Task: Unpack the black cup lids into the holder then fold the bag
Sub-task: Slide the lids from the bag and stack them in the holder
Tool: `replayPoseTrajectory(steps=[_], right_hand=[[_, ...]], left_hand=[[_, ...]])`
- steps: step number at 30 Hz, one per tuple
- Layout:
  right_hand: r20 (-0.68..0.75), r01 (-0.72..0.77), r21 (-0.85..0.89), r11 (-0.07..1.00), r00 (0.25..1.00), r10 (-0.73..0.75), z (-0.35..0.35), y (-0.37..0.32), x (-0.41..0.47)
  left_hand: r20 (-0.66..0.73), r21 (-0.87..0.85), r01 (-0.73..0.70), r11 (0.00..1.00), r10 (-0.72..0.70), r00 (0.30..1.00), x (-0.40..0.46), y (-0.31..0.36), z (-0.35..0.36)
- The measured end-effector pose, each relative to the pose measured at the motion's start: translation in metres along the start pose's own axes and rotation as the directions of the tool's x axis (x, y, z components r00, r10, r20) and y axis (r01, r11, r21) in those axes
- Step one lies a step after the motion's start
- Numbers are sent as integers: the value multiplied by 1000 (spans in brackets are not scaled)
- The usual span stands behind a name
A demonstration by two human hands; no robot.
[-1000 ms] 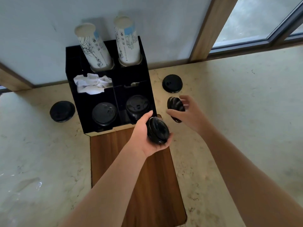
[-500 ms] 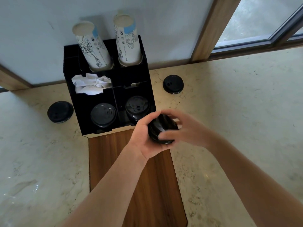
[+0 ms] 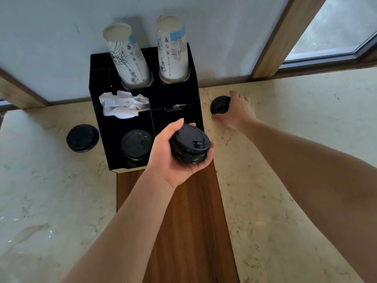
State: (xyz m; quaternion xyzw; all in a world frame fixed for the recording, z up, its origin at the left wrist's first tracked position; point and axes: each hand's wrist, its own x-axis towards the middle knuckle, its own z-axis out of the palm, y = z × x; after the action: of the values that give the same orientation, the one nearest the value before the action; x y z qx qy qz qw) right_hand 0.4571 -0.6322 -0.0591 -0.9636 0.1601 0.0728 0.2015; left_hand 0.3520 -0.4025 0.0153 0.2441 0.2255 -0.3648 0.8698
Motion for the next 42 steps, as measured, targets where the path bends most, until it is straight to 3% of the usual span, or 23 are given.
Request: replayPoseTrajectory(steps=[2,4,6,8,11,15,20,25,29,30,32,33,35,37,39,42], right_hand=[[-36,-30,176,984,999,37,-7,-4,-11],[-127,-16,518,855,987,96,-23,-16,-39],[-263,188,656,731,965,-12,-38,-38,-86],[-253,377,624,685,926,-279,-43,-58,-138],[-35,443,542,714,861,-508,-37,-80,-187],[138,385,515,766,844,-518,-30,-103,-202],[289,405,488,773,761,-581,-3,-142,-208],[459,400,520,754,614,-642,26,-220,-206],[626,335,583,740,396,-672,52,-288,-193],[629,333,575,747,404,-664,60,-305,-185],[537,353,515,781,578,-615,82,-334,-163],[444,420,413,809,682,-581,95,-346,-149],[368,508,105,855,779,-508,118,-366,-125],[438,543,-131,830,782,-443,137,-373,-108],[491,544,-209,813,777,-393,151,-373,-102],[442,558,-276,782,797,-412,162,-375,-106]], left_hand=[[-17,-6,-4,1000,4,1000,-3,0,-4],[-40,-21,-9,1000,9,999,-9,0,-7],[-62,-52,-9,999,6,998,-15,2,-13],[-29,-38,-4,999,3,1000,-23,6,-17],[67,73,-10,997,5,998,-37,12,-25],[51,97,-23,995,18,999,-58,19,-45],[-95,89,-111,990,120,988,-89,31,-83],[-126,-117,-236,965,221,967,-135,60,-135],[-97,-238,-353,905,340,935,-170,94,-175],[-115,-250,-370,895,352,929,-175,101,-183],[-166,-292,-387,875,352,921,-181,116,-196],[-195,-310,-397,864,351,916,-184,123,-201],[-251,-359,-416,836,343,905,-189,134,-208],[-279,-400,-421,814,329,902,-190,141,-215],[-283,-403,-418,814,323,903,-190,145,-222],[-277,-401,-416,816,325,904,-187,148,-228]])
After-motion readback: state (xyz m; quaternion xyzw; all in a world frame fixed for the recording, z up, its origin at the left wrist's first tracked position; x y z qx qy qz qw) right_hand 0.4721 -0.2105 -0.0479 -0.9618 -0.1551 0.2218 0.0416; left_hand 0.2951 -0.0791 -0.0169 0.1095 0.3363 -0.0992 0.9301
